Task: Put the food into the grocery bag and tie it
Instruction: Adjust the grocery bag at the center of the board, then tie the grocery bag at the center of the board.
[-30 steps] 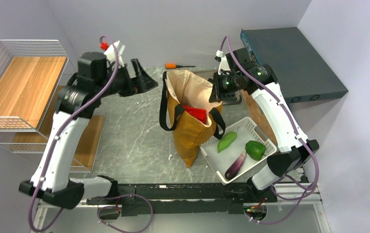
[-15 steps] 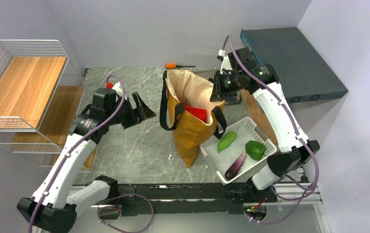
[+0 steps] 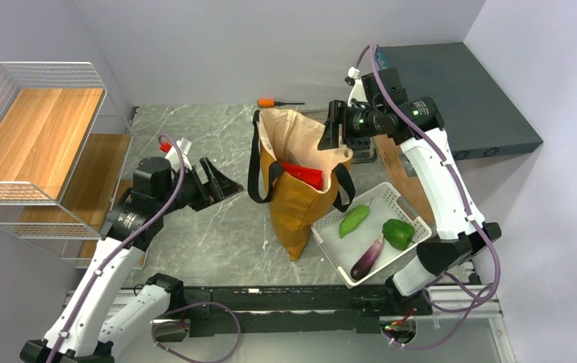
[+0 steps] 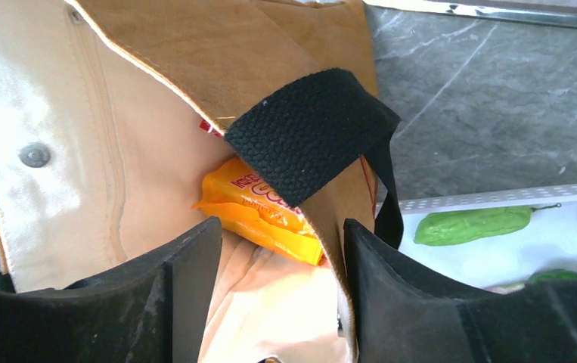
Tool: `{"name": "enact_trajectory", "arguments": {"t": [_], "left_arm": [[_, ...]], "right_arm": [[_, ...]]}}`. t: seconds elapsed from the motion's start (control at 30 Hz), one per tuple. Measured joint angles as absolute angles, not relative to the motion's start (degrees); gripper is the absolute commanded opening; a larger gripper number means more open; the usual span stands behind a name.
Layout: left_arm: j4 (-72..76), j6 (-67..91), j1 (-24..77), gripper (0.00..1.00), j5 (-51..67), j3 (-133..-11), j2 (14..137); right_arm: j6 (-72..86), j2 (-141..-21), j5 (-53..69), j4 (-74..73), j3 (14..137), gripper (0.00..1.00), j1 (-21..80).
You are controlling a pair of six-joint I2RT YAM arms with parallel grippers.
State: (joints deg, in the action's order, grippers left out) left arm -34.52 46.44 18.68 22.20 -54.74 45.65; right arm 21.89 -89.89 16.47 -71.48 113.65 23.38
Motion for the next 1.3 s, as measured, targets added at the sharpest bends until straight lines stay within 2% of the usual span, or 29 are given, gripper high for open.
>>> {"name": "enact_trajectory", "arguments": {"t": [0.13, 0.4, 0.57, 0.7, 0.83, 0.93, 1.1, 1.23, 1.3], "left_arm": [[-33.1, 47.1, 18.7, 0.87, 22.8, -51.6, 44.6], [-16.0, 56.6, 18.7, 0.88, 25.1, -33.0, 38.8], [-1.3, 63.7, 18.7, 0.88, 26.3, -24.5, 42.0], [15.0, 69.6, 18.7, 0.84, 28.4, -20.6, 51.2], [32.6, 75.9, 19.5, 0.81, 31.2, -20.7, 64.7], [39.8, 78.5, 21.0, 0.81, 32.2, -22.0, 70.1], [38.0, 75.4, 23.8, 0.81, 32.8, -30.2, 70.7], [37.4, 72.1, 27.0, 0.75, 32.9, -37.3, 71.2], [37.5, 71.6, 28.1, 0.76, 32.9, -38.5, 72.1]], "right_arm": [[22.8, -89.9, 16.4, -71.7, 116.6, 0.70, 23.4], [22.7, -89.2, 13.0, -72.0, 121.7, 0.71, 23.4], [23.2, -87.0, 12.6, -71.4, 116.9, 0.71, 23.4], [23.4, -85.4, 12.5, -71.4, 113.1, 0.71, 23.3], [23.4, -85.4, 12.4, -71.7, 113.3, 0.71, 23.3], [23.2, -85.6, 12.2, -72.2, 114.1, 0.71, 23.3], [23.2, -85.6, 12.3, -72.2, 114.6, 0.70, 23.3], [23.4, -85.6, 12.7, -72.1, 114.6, 0.70, 23.3], [23.5, -85.6, 12.9, -72.1, 114.6, 0.70, 23.3]]}}
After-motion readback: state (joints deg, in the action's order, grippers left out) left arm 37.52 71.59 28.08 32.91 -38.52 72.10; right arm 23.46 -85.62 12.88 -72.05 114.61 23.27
